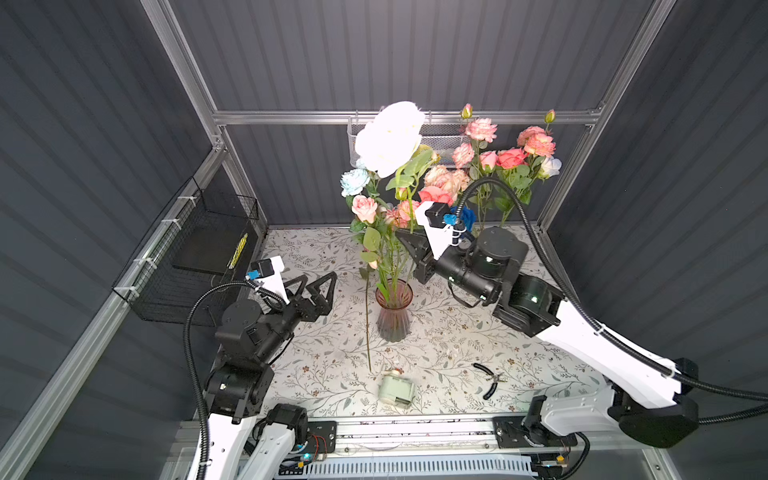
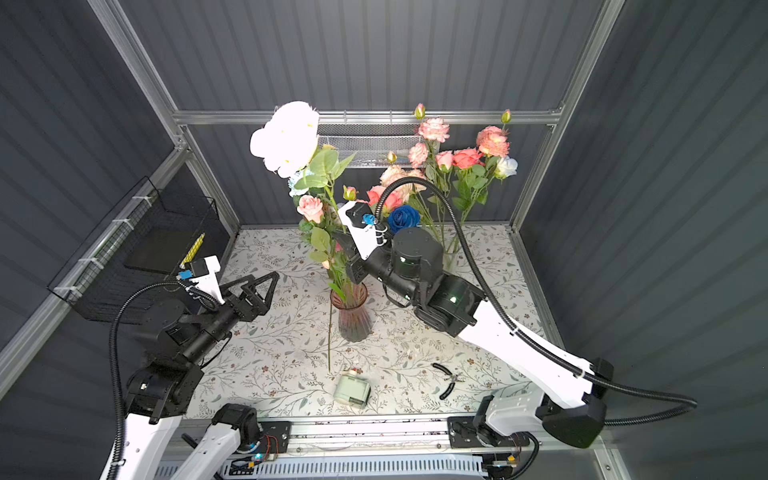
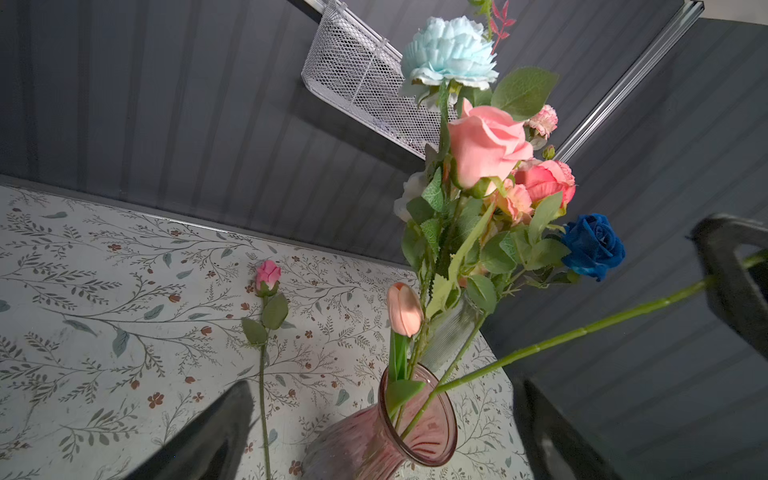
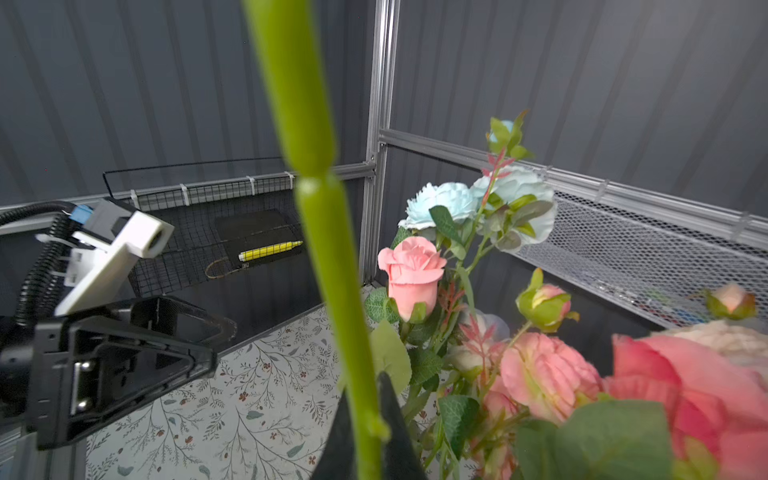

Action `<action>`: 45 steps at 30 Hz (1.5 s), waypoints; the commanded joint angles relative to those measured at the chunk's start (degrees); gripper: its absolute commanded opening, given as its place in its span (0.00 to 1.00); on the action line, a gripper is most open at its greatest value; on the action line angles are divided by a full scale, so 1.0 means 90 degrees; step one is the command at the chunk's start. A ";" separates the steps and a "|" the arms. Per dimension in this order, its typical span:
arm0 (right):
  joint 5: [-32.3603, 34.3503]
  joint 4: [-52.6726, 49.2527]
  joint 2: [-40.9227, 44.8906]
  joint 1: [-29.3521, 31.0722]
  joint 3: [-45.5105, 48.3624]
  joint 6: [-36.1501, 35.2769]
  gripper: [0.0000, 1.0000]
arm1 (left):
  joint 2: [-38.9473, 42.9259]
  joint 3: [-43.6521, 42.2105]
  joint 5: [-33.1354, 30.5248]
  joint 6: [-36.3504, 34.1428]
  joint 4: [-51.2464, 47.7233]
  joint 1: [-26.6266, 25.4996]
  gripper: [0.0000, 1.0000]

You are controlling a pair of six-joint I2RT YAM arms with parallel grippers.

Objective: Arrange the flowers into the vase
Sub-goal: 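Lower the cream rose into the pink-red vase with right gripper while left opens and withdraws, then open the right gripper and draw it back while left gripper lowers to the table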

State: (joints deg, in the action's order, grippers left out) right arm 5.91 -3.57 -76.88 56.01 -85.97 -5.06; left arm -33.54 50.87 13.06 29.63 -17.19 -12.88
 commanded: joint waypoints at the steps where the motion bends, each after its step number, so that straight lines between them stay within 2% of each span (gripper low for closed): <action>1: 0.0035 0.0591 -0.0134 -0.0022 0.0468 -0.0016 0.00 | 0.0026 -0.0087 0.0086 -0.0001 0.0052 -0.0004 1.00; 10: 0.0391 0.1366 -0.0069 -0.0022 0.2187 0.0653 0.00 | -0.0020 -0.0214 0.0112 0.0000 0.0138 -0.0006 1.00; 13: 0.0475 0.1471 -0.0046 -0.0022 0.2588 0.0898 0.16 | -0.0066 -0.0310 0.0106 0.0038 0.0184 -0.0004 1.00; 18: 0.0393 0.1835 0.0456 -0.0007 0.3255 0.1242 0.50 | -0.0249 -0.0463 0.0099 0.0094 0.0162 -0.0004 1.00; 20: 0.0288 0.1910 0.0753 -0.0003 0.3496 0.1359 0.58 | -0.0320 -0.0566 0.0037 0.0183 0.0152 -0.0004 1.00; 23: 0.0235 0.1927 0.1223 0.0066 0.3832 0.1524 0.64 | -0.0467 -0.0720 0.0034 0.0327 0.0171 -0.0004 1.00; 28: 0.0265 0.1898 0.2172 0.0152 0.4441 0.1848 0.68 | -0.0755 -0.1069 0.0092 0.0605 0.0269 -0.0004 1.00; 37: 0.0983 0.1350 0.3768 0.0162 0.5284 0.2029 0.69 | -0.1669 -0.1938 0.0074 0.0814 0.0628 -0.0105 0.94; 40: 0.1136 0.1212 0.4038 0.0154 0.5380 0.2027 0.69 | -0.1998 -0.2228 -0.0157 0.0807 0.0963 -0.0441 0.95; 45: 0.1243 0.1120 0.4177 0.0154 0.5441 0.2035 0.69 | -0.2804 -0.2117 -0.1557 0.0498 0.1120 -0.1653 0.97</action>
State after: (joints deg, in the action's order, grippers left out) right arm 15.11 7.79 -39.92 57.36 -37.74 12.86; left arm -56.23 30.98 6.48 35.99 -9.43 -24.16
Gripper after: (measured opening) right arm 0.690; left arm 0.964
